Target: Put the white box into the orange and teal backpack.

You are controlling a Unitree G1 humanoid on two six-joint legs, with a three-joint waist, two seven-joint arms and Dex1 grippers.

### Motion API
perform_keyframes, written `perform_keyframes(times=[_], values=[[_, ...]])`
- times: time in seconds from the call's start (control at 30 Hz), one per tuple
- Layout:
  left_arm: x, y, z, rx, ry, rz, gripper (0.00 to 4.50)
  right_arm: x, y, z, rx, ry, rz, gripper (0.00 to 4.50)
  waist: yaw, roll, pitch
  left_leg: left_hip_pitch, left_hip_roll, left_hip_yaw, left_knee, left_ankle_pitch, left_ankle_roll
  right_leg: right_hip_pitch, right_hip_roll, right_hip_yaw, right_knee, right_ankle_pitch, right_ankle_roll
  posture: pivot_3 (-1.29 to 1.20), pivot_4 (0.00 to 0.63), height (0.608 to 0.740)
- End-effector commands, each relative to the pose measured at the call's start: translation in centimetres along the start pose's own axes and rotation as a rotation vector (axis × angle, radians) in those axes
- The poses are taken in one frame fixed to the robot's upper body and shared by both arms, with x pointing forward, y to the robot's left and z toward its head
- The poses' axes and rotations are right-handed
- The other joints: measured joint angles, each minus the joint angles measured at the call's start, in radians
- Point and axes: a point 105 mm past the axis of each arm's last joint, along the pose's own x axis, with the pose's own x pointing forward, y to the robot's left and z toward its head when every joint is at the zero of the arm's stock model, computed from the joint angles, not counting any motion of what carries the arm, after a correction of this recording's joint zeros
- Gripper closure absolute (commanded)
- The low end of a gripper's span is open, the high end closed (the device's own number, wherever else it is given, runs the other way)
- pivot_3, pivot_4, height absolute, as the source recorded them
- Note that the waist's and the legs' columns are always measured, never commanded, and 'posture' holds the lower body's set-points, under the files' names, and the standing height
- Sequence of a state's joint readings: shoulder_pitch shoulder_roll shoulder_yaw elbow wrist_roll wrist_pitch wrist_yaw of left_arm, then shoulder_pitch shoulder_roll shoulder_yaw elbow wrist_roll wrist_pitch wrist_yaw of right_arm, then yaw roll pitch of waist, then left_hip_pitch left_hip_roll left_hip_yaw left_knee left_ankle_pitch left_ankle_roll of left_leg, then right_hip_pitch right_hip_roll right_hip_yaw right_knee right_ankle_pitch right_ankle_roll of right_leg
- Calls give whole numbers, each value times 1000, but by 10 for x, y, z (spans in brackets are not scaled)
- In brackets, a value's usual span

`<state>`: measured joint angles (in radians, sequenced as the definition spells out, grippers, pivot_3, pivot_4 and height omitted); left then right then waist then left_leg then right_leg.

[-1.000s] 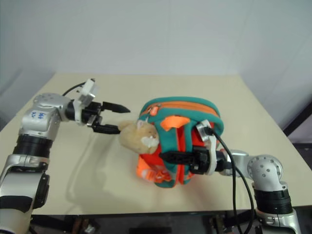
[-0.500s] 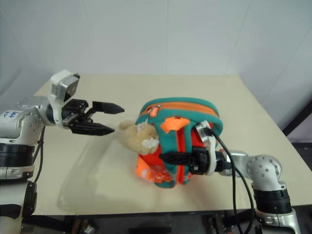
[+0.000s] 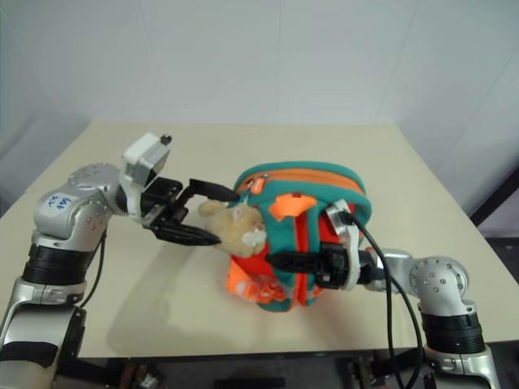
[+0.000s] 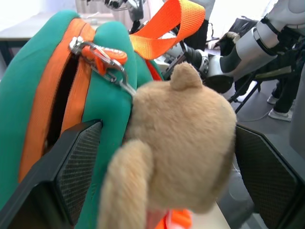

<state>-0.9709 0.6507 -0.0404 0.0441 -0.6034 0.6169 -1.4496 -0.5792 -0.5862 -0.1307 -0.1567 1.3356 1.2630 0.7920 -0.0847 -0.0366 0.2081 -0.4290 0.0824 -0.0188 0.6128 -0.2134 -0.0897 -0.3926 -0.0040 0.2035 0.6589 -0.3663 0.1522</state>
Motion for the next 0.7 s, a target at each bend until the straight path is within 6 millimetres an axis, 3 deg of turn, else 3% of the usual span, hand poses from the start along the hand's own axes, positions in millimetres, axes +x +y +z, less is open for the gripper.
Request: perform_keyframes(times=[0.03,0.27,0.7], values=[[13,-8,5,42,10,-64,10,3,6,0,-22,-1,25,4473,0,0,0,0,0,0,0,0,0,0,0,0,0,0,0,0,150,740],[21,-19,6,51,17,-137,10,3,6,-1,-21,-9,21,4473,-1,0,0,0,0,0,0,0,0,0,0,0,0,0,0,0,150,740],[-3,-32,27,62,42,-86,10,4,3,0,-16,-12,21,4473,-2,0,0,0,0,0,0,0,0,0,0,0,0,0,0,0,150,740]])
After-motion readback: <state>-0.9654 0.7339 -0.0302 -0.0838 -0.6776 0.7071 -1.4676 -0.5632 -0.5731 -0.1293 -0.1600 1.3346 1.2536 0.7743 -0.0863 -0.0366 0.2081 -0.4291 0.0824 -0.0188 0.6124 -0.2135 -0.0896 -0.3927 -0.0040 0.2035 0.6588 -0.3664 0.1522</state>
